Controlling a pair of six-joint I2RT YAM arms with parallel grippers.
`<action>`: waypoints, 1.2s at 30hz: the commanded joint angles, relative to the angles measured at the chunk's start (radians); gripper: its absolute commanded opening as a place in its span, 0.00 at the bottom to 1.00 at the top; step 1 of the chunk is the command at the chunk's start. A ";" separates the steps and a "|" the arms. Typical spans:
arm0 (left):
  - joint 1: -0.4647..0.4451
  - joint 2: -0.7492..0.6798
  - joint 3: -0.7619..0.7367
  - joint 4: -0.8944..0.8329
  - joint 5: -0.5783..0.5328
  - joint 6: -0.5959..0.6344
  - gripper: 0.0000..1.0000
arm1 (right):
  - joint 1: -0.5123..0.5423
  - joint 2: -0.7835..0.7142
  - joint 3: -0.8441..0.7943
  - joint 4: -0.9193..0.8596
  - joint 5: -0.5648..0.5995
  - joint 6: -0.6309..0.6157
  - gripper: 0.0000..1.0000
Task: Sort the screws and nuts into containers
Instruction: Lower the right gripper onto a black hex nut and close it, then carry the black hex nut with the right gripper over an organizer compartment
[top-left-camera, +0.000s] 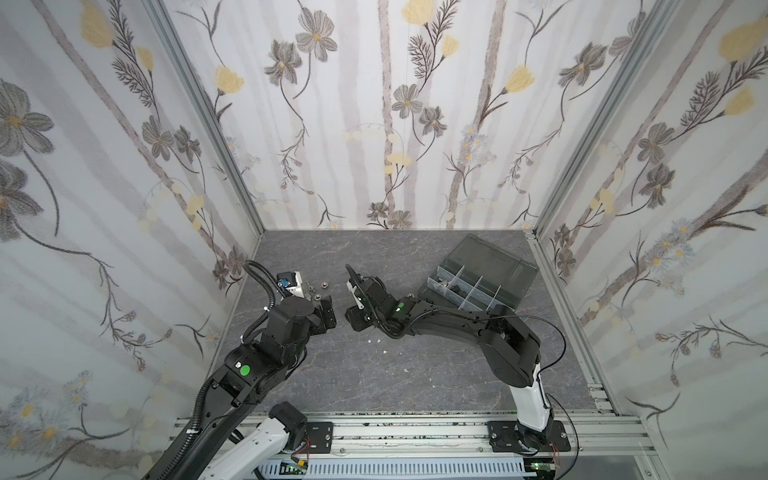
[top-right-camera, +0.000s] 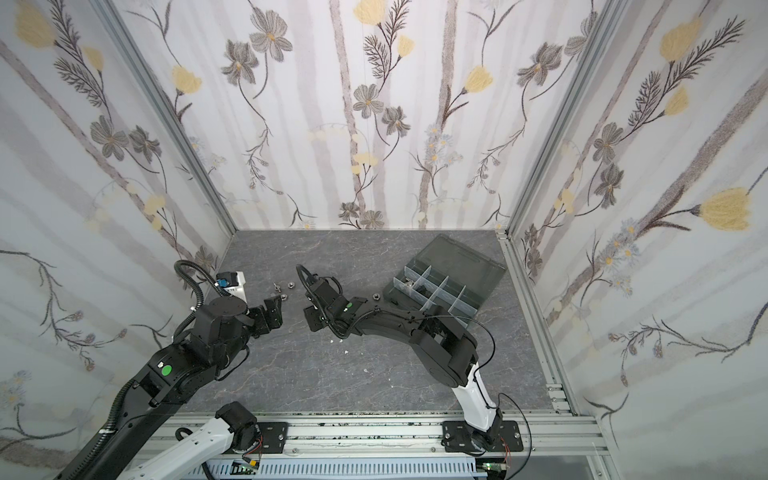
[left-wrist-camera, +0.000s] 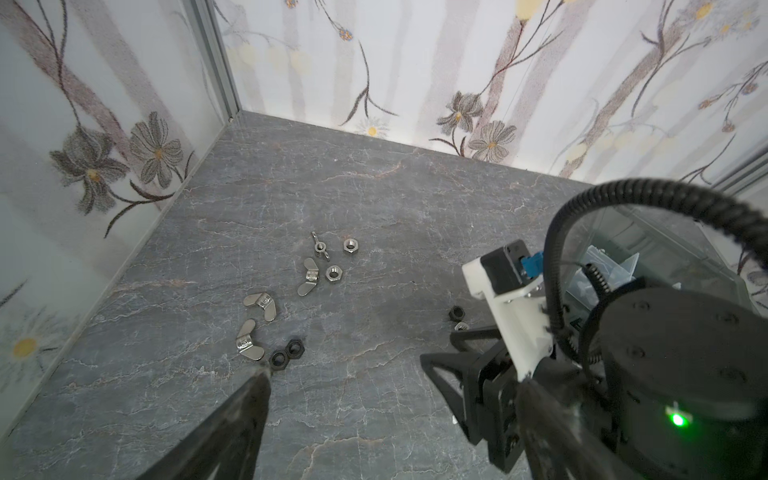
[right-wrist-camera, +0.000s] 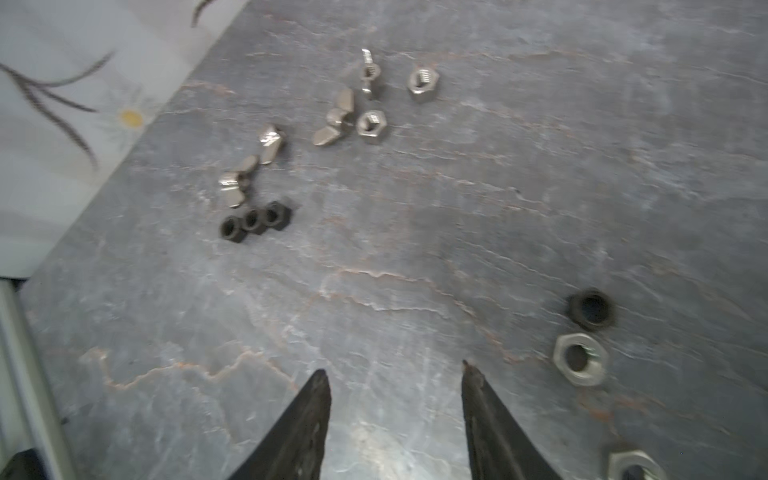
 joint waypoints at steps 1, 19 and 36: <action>0.005 -0.009 -0.036 0.086 0.020 0.014 0.93 | -0.029 -0.007 -0.013 -0.073 0.072 -0.002 0.52; 0.007 -0.139 -0.230 0.212 0.048 0.052 0.95 | -0.134 0.211 0.225 -0.226 0.145 -0.052 0.50; 0.007 -0.148 -0.239 0.220 0.062 0.052 0.95 | -0.121 0.308 0.323 -0.286 0.173 -0.076 0.44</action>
